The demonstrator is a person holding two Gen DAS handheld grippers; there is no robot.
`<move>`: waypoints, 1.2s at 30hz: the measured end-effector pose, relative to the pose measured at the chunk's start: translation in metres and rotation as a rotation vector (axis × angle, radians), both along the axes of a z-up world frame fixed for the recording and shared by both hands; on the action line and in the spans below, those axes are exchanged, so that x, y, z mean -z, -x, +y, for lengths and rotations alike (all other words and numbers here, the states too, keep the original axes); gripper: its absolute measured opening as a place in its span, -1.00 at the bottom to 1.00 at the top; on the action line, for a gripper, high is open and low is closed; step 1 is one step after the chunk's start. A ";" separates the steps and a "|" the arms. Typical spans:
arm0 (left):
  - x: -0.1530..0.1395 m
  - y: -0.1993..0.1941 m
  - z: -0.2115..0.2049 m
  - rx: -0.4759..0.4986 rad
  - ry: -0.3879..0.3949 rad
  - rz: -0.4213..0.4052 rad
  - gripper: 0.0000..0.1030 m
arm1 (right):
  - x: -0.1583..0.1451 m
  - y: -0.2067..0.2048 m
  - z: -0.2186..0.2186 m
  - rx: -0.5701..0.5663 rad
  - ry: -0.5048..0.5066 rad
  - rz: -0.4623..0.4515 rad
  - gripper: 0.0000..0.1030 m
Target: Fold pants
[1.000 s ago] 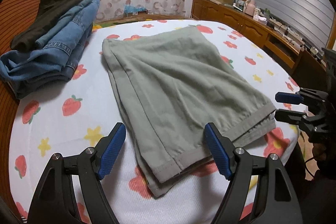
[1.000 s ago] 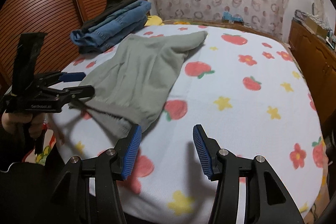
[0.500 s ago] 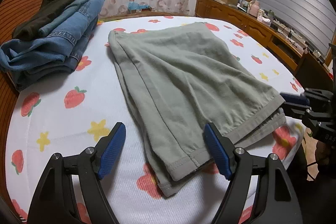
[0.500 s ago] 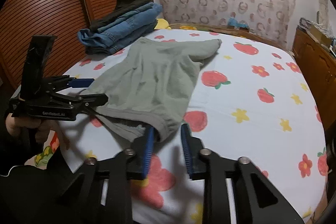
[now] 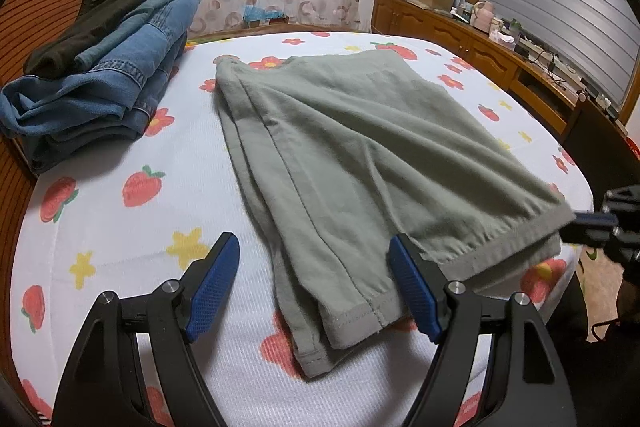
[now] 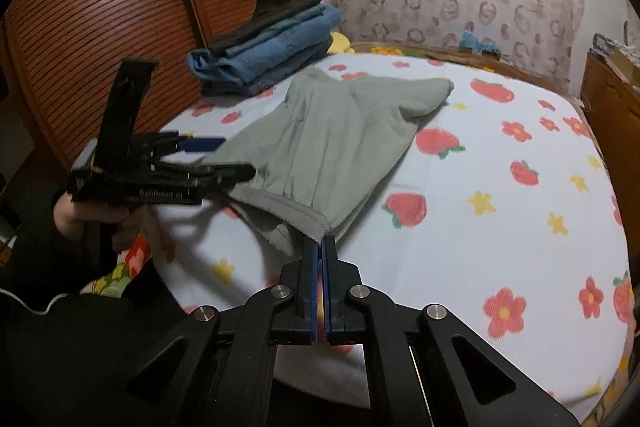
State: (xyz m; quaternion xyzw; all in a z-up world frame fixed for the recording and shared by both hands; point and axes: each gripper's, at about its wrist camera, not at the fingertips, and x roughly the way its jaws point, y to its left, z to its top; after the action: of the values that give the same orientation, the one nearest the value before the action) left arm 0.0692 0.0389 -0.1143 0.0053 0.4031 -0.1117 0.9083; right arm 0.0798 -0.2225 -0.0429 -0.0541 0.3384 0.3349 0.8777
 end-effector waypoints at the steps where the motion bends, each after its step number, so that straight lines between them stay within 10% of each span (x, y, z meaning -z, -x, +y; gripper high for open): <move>1: 0.000 0.000 0.001 -0.001 0.001 0.000 0.51 | 0.003 0.000 0.000 -0.001 0.004 0.010 -0.97; 8: -0.004 0.012 0.006 0.005 0.043 0.003 0.39 | 0.006 -0.003 -0.005 0.017 -0.018 0.037 -0.97; 17: -0.008 0.030 0.009 0.029 0.067 -0.001 -0.12 | 0.006 0.006 0.008 -0.006 0.045 -0.012 -0.30; 36: -0.003 0.028 0.011 0.023 0.072 0.005 -0.17 | 0.009 -0.015 0.010 0.105 0.072 -0.027 -0.28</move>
State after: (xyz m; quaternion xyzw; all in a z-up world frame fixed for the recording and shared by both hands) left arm 0.0408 0.0504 -0.1115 -0.0232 0.4009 -0.1368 0.9056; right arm 0.0952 -0.2123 -0.0521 -0.0725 0.3409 0.2752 0.8960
